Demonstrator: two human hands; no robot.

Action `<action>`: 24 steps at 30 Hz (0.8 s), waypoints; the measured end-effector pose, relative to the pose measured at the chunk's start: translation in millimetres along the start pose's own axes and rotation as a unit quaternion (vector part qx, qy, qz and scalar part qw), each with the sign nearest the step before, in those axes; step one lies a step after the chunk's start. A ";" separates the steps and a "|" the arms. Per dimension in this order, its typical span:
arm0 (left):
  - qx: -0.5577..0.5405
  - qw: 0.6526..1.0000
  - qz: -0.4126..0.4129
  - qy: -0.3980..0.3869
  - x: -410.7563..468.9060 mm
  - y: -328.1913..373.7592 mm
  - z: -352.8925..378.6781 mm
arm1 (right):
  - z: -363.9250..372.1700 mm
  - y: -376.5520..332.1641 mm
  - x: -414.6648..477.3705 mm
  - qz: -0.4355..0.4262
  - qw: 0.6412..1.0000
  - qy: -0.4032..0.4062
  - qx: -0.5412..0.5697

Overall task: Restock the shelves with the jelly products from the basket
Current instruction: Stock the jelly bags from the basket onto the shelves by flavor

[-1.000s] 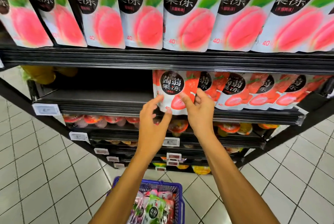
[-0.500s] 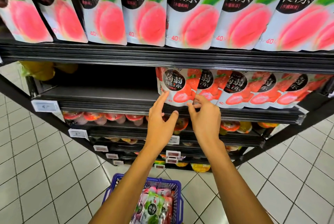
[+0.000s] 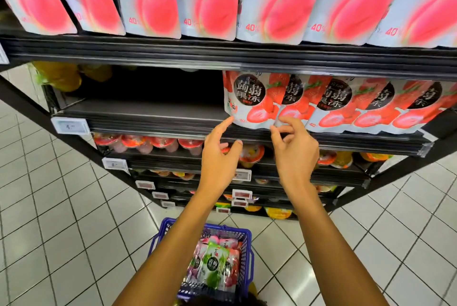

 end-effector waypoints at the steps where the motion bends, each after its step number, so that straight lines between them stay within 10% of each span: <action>1: -0.004 1.000 0.005 0.013 -2.5 -6.0 -6.5 | 1.1 1.2 -5.5 -0.002 1.000 0.001 -0.004; 13: -0.002 0.975 -0.222 0.029 -48.1 -207.5 -108.9 | 102.9 48.7 -184.4 0.091 0.934 -0.345 -0.011; 24: 0.037 0.935 -0.347 -0.070 -97.7 -453.2 -187.6 | 237.5 131.0 -404.9 0.324 0.865 -0.381 0.042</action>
Point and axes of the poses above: each hand's wrist, its own x-axis towards the middle knuckle, its own z-axis out of the palm, y = z × x, the point moved 3 cm from there along x, towards the middle knuckle, and after that the axes turned 8 degrees about -z, right-handed, at the moved point
